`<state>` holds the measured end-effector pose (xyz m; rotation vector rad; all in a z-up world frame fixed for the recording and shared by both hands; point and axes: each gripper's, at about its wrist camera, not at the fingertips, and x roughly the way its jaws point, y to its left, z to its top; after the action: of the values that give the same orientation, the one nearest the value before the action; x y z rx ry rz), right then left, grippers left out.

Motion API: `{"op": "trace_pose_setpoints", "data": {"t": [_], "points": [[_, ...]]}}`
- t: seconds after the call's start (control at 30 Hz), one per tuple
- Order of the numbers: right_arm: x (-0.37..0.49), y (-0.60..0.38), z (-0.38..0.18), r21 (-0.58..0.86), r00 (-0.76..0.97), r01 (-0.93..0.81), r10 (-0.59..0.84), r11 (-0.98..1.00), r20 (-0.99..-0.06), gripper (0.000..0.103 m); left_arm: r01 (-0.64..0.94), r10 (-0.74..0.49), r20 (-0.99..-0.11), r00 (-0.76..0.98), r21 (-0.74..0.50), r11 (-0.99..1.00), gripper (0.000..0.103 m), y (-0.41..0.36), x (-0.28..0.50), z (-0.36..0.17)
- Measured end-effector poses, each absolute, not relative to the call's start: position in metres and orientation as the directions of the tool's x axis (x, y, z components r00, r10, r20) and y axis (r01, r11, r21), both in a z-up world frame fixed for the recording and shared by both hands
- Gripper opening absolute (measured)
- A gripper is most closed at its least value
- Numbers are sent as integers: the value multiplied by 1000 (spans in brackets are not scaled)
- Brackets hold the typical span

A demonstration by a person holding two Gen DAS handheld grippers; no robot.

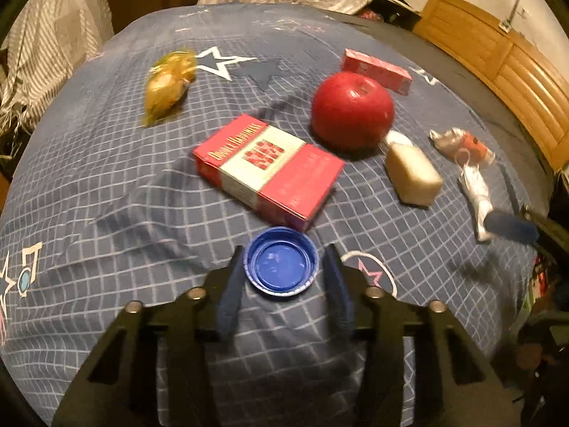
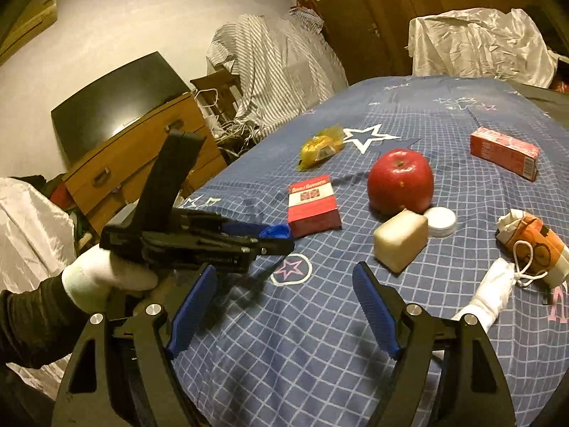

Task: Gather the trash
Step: 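Grasp the blue bottle cap with the left tool while the right tool grasps the red cigarette box, then lift the blue cap and red cigarette box and carry them to the bucket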

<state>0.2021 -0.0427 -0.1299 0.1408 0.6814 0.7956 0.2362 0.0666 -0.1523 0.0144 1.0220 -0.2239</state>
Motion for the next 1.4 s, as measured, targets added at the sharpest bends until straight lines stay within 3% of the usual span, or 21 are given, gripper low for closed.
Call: {"op": "trace_pose_setpoints", "data": {"t": [0.3,0.6,0.77,0.8,0.87,1.17,1.4], "points": [[232,7,-115,222,508,-659,643,718,-573,79,91,-127,-813,568,-92,992,38,106,207,-151],[321,99,-146,-27,509,-600,356,799,-784,79,28,-115,-807,579,-122,992,38,141,195,-150],[341,112,-172,-48,468,-587,290,808,-835,79,23,-121,-804,582,-132,991,38,145,197,-151],[341,109,-174,-21,459,-582,307,813,-834,76,21,-117,-803,584,-129,991,38,145,195,-152],[338,105,-174,-28,482,-575,310,818,-820,58,15,-94,-800,593,-106,994,38,140,194,-154],[281,67,-141,5,615,-507,366,862,-698,58,-45,-24,-767,642,-69,997,38,125,182,-147],[211,5,-91,13,759,-405,344,914,-553,58,-25,-36,-690,723,-78,997,38,100,165,-108]]}}
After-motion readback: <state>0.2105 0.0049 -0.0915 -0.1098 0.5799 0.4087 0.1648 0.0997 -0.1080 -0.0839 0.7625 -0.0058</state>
